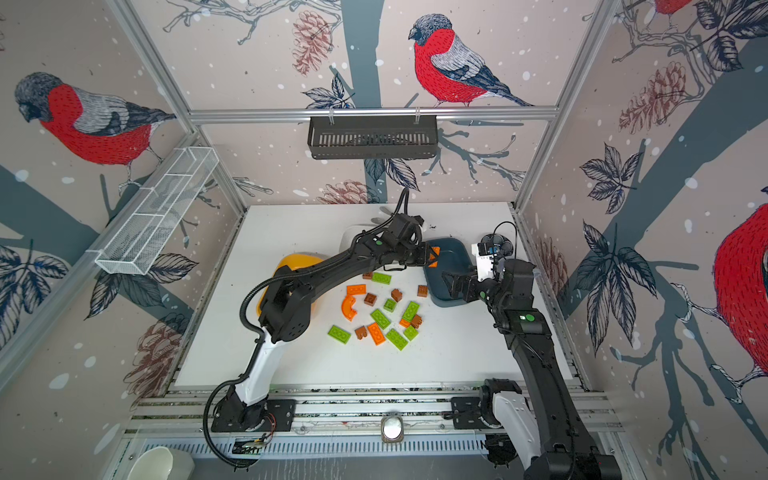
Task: Sort the legos into containers by color
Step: 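Carry the orange brick over the teal tub and release it, then lower the left gripper onto the curved orange brick near the yellow tub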
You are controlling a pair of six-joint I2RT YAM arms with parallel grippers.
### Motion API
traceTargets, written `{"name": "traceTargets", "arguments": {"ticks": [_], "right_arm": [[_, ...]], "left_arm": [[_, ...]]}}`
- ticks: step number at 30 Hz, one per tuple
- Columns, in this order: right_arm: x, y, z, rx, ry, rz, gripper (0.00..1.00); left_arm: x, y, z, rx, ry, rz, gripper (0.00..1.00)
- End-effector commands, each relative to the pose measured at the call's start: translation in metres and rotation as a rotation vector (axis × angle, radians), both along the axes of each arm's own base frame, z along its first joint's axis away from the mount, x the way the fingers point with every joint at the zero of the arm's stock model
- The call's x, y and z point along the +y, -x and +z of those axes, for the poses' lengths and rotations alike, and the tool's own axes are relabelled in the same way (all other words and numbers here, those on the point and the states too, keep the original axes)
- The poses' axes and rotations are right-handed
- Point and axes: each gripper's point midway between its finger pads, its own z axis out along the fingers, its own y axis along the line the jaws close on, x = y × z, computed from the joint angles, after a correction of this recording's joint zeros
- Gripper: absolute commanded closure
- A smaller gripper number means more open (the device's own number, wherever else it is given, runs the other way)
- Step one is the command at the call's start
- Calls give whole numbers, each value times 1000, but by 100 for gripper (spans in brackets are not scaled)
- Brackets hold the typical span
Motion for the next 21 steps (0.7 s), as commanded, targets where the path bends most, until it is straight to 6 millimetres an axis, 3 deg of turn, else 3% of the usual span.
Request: {"name": "traceTargets", "arguments": {"ticks": [1,4,6,12,21], "right_arm": [[-2,1,0,15,-11,-16,0],[-2,3,0,18,-9,-16,0],[-2,4,0,18,-8,-14,1],[2,6,3,20,-25,8,1],[19,12,-4,46,-37,80,1]], "left_arm": [[-9,-3,-7,-10,-3,-37,63],[-5,-9,-5,-32,-35,-12,41],[2,-12,4,-58,-59,5,33],[56,11,14,-38,-259,63,31],[181,76,-9,120,-522,325,33]]}}
